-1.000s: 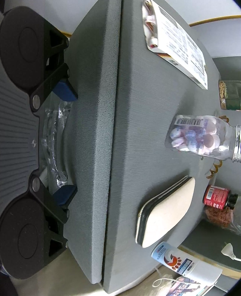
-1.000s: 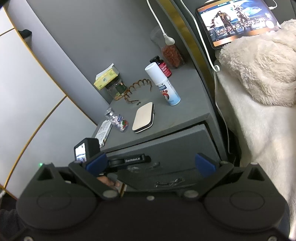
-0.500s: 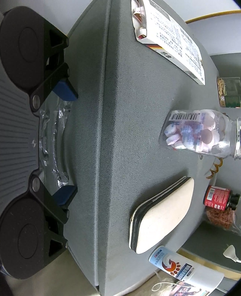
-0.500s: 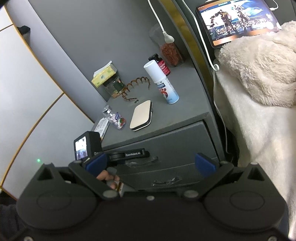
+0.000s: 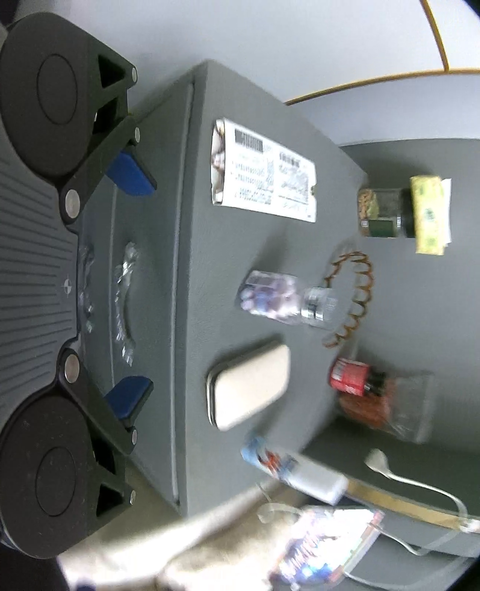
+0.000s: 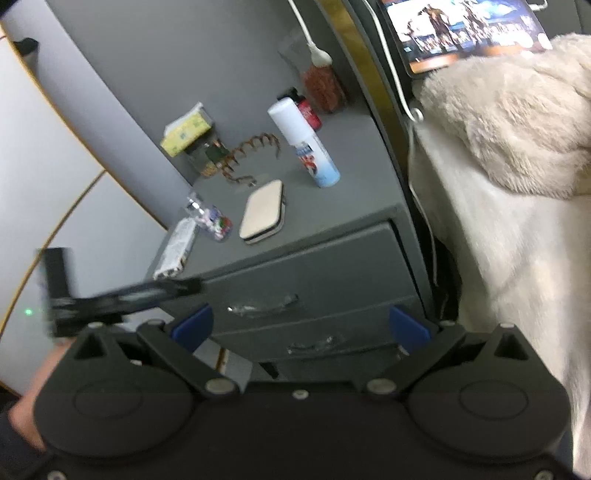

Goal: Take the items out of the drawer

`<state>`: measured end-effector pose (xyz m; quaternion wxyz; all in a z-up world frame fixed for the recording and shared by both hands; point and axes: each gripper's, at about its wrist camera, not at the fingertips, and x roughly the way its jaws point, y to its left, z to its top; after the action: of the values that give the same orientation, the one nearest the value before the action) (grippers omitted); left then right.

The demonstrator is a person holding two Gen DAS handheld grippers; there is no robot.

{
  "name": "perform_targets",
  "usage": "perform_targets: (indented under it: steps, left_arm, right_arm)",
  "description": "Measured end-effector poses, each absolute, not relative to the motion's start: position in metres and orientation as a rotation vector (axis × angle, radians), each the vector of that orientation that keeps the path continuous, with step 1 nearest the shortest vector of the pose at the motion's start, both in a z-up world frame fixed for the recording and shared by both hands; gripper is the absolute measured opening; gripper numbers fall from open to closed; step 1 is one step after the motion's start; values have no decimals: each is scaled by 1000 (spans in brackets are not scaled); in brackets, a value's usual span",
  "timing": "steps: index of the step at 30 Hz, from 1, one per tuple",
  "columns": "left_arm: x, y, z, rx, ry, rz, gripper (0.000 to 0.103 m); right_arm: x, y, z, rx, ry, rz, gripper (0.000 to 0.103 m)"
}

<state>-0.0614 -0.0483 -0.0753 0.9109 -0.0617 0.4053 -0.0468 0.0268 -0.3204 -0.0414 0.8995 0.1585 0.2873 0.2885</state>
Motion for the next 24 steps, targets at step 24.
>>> perform_targets:
  steps: [24]
  left_arm:
    - [-216, 5, 6, -223, 847, 50, 103]
  right_arm:
    - [-70, -178, 18, -153, 583, 437, 103]
